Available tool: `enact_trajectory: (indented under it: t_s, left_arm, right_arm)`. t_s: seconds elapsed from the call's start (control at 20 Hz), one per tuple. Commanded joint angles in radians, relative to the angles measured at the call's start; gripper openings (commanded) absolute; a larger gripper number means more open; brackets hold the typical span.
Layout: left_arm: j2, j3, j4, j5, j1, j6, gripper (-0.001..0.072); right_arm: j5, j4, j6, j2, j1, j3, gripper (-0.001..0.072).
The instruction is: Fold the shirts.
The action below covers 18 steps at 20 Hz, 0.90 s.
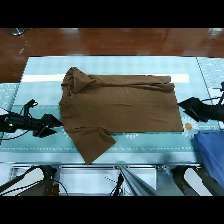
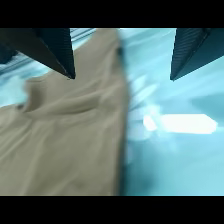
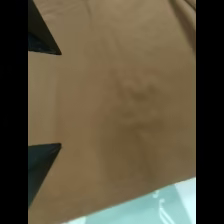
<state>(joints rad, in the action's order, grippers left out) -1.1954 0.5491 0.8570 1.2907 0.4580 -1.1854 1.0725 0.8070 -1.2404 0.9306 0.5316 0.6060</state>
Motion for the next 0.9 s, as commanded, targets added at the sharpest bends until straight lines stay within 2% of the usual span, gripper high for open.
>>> enact_trajectory:
  t_s: [0.0,0.25,0.3,0.35,0.4,0.5,0.6,0.7,0.85]
  left_arm:
    - [0.005,-0.074,-0.135,-0.081,-0.029,0.075,0.0703]
    - [-0.001,-0.1,-0.136,-0.172,-0.175,0.078,0.0697]
    - [-0.001,-0.099,-0.136,-0.182,-0.196,0.078,0.0627]
    - [-0.002,-0.099,-0.136,-0.188,-0.203,0.078,0.0294]
    - [-0.001,-0.098,-0.136,-0.189,-0.201,0.08,0.0032]
    - [-0.001,-0.097,-0.136,-0.191,-0.201,0.078,0.002]
    - [-0.001,-0.096,-0.136,-0.194,-0.201,0.078,0.002]
    - [-0.001,-0.097,-0.136,-0.2,-0.201,0.078,0.002]
    - [-0.001,-0.097,-0.136,-0.2,-0.203,0.078,0.002]
  right_arm:
    - [0.004,-0.023,0.011,-0.06,0.002,-0.067,0.0627]
    - [-0.026,-0.054,0.011,-0.06,0.004,-0.067,0.0627]
    - [-0.087,-0.018,-0.004,-0.06,0.021,-0.067,0.0627]
    - [-0.145,0.028,-0.066,-0.06,0.061,-0.067,0.0627]
    - [-0.16,0.074,-0.1,-0.058,0.11,-0.067,0.0626]
    - [-0.098,0.24,-0.123,-0.039,0.2,-0.067,0.0627]
    - [0.0,0.407,-0.19,0.004,0.24,-0.08,0.0627]
    - [0.019,0.375,-0.206,0.042,0.239,-0.103,0.0627]
    - [0.092,0.235,-0.126,0.114,0.239,-0.103,0.0627]
